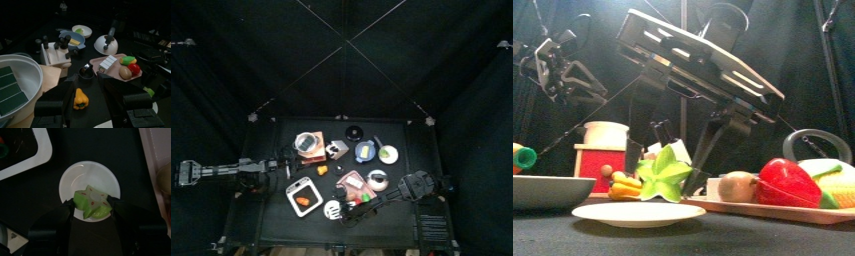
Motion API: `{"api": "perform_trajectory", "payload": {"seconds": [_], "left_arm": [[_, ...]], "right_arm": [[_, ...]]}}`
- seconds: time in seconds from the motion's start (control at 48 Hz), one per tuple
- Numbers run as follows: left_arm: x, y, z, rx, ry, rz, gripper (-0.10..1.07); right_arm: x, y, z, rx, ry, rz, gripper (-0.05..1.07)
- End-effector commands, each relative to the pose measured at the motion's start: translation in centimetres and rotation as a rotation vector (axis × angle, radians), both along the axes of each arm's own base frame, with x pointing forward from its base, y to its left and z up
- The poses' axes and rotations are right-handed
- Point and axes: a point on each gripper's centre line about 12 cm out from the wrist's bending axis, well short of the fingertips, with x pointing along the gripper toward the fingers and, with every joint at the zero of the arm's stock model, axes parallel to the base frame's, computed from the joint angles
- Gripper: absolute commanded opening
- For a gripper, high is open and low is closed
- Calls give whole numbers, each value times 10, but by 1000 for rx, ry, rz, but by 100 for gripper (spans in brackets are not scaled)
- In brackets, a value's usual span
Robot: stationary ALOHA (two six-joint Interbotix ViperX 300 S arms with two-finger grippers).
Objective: Place starfruit bottom in pan
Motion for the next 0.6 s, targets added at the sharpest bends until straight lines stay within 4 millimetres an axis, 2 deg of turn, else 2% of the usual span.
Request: {"api": "perform_trajectory", "payload": {"seconds": [0.0,0.104,0.25,0.438,0.583], "left_arm": [[2,1,6,6,-16,0,78],[3,1,7,8,-19,-1,78],[2,2,7,7,-17,4,78],[2,1,5,5,-15,4,78],[2,1,4,5,-13,4,78]], "right_arm": [[2,-5,34,20,-77,15,74],[-1,-13,48,4,-97,39,74],[-9,-36,69,-45,-117,71,74],[-41,-89,92,-108,-114,64,74],[-78,-136,108,-154,-119,9,74]]}}
